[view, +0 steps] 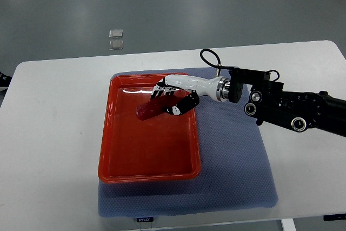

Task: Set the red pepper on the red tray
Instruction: 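Lift the pepper with the right hand and carry it over the tray, then lower the pepper into the tray and open the right hand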

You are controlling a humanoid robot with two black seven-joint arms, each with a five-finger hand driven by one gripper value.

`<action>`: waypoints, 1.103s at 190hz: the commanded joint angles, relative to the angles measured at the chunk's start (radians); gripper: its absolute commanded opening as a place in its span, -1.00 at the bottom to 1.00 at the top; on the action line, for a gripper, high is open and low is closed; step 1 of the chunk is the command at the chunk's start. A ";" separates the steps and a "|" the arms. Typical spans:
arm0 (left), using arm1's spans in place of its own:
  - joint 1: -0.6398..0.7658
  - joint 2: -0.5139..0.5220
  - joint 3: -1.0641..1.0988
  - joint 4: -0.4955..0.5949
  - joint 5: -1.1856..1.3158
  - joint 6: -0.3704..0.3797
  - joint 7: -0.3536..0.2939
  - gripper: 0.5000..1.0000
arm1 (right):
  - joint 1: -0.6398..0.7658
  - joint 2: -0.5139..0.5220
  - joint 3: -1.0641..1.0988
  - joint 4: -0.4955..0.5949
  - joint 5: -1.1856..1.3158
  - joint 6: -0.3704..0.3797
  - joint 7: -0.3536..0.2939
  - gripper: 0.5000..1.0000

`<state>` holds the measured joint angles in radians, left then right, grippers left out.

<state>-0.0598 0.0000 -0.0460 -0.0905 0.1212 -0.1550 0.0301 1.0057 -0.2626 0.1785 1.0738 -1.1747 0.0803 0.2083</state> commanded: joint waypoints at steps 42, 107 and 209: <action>0.000 0.000 0.000 0.000 0.000 0.000 0.001 1.00 | -0.033 0.057 -0.001 -0.063 0.000 -0.005 0.002 -0.86; 0.000 0.000 0.000 0.000 0.000 0.000 0.001 1.00 | -0.058 0.121 -0.001 -0.124 0.001 -0.007 -0.001 -0.39; 0.000 0.000 0.000 0.000 0.000 0.000 0.001 1.00 | -0.050 0.118 0.013 -0.123 0.018 -0.005 0.000 0.58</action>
<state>-0.0598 0.0000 -0.0460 -0.0905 0.1212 -0.1550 0.0301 0.9505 -0.1422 0.1880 0.9511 -1.1586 0.0744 0.2071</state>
